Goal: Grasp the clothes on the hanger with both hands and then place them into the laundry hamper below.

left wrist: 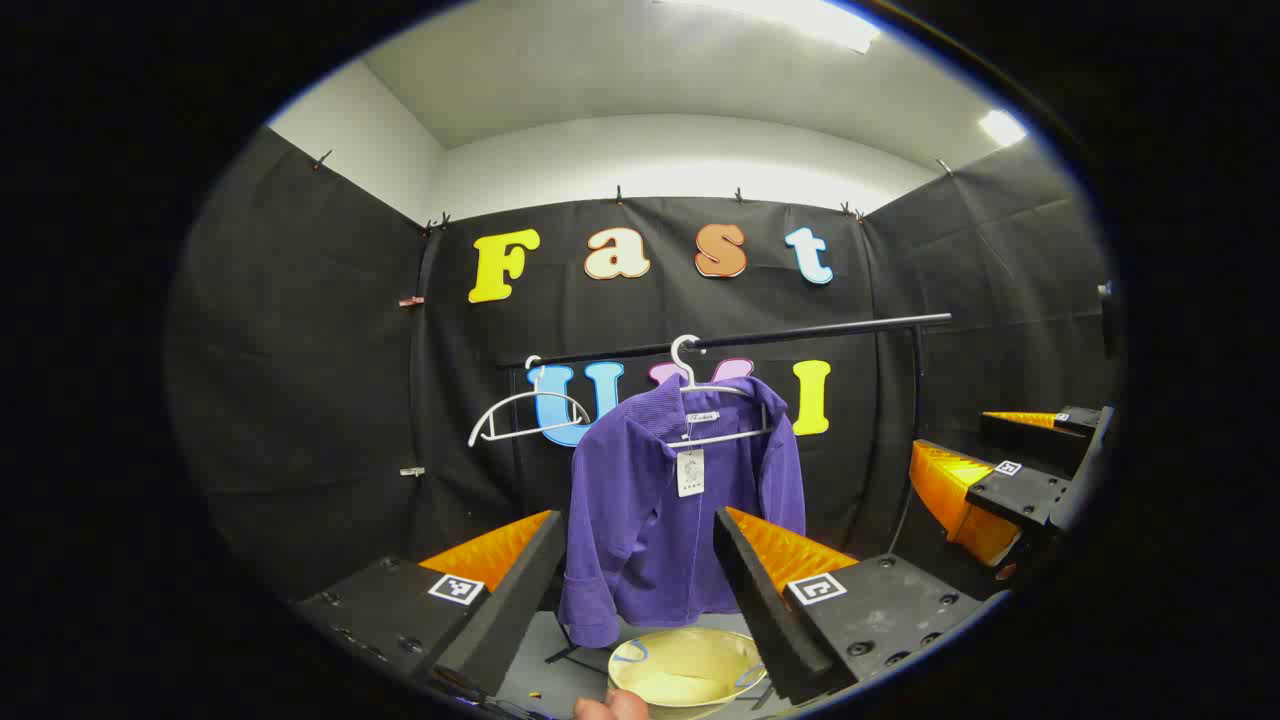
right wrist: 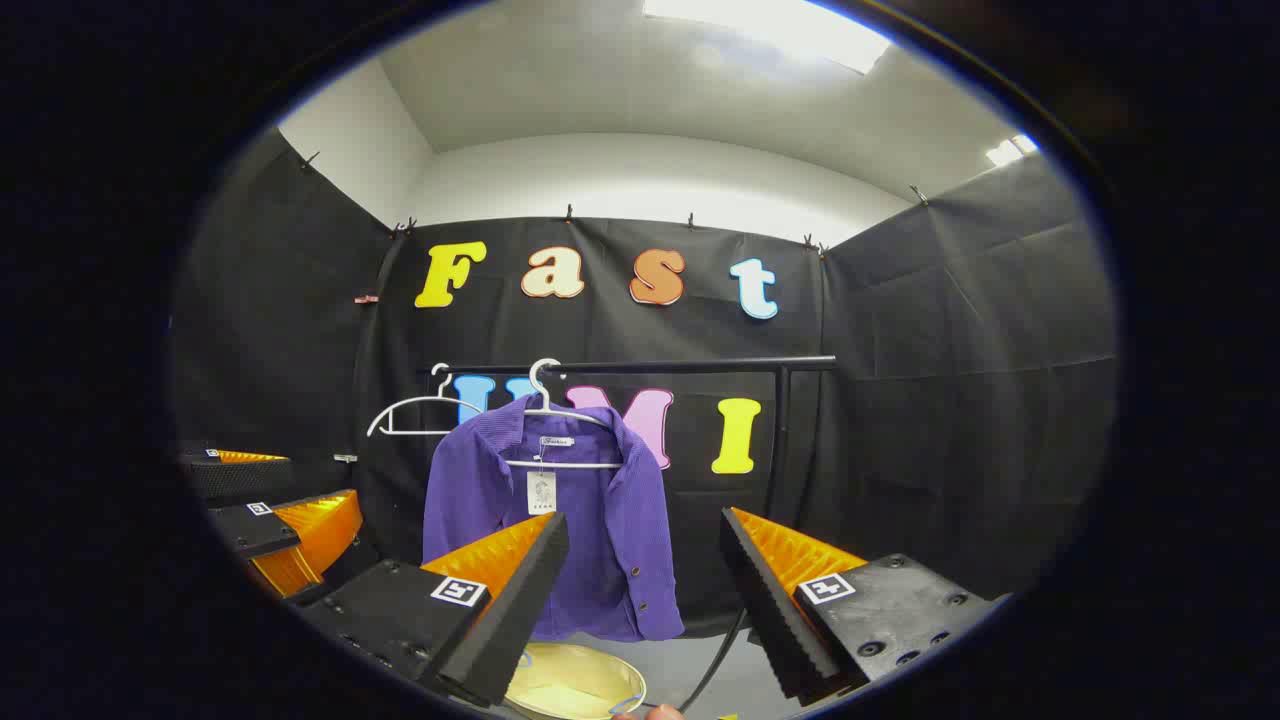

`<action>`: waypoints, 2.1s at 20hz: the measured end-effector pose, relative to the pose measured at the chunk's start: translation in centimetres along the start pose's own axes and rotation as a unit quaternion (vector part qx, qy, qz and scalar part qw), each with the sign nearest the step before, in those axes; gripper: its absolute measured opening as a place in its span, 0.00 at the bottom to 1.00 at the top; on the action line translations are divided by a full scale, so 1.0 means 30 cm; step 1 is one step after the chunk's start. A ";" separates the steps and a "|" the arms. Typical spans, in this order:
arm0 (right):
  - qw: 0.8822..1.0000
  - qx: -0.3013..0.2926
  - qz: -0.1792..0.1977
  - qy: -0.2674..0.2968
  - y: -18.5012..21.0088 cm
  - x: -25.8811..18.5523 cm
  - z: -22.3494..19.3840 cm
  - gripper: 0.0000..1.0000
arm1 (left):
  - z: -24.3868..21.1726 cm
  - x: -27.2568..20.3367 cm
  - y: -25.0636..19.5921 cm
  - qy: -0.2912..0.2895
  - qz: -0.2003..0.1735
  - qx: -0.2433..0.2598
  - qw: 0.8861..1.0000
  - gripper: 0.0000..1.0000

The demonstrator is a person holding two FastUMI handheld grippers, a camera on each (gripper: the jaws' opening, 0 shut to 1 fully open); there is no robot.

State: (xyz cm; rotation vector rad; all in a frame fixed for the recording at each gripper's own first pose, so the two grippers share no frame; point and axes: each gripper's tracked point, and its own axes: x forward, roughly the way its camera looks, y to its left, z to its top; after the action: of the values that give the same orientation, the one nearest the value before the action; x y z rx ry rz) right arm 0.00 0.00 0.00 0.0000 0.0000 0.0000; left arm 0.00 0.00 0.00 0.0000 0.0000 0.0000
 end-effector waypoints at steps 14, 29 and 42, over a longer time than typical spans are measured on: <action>1.000 0.011 0.024 0.003 0.085 -0.015 0.016 0.97 | 0.056 0.005 0.110 -0.001 0.011 0.010 1.000 0.93; 1.000 0.006 -0.003 -0.008 0.215 0.022 0.052 0.97 | 0.082 0.036 0.152 -0.024 -0.063 -0.010 0.998 0.92; 1.000 0.010 0.010 -0.015 0.147 0.592 -0.070 0.97 | 0.046 0.357 0.100 -0.028 -0.025 -0.010 0.999 0.93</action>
State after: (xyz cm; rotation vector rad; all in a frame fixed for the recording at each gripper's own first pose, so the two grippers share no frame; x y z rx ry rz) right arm 17.76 4.42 -2.09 0.0197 -0.0305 0.0205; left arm 10.71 3.01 1.39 -0.0196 -0.0555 -0.0506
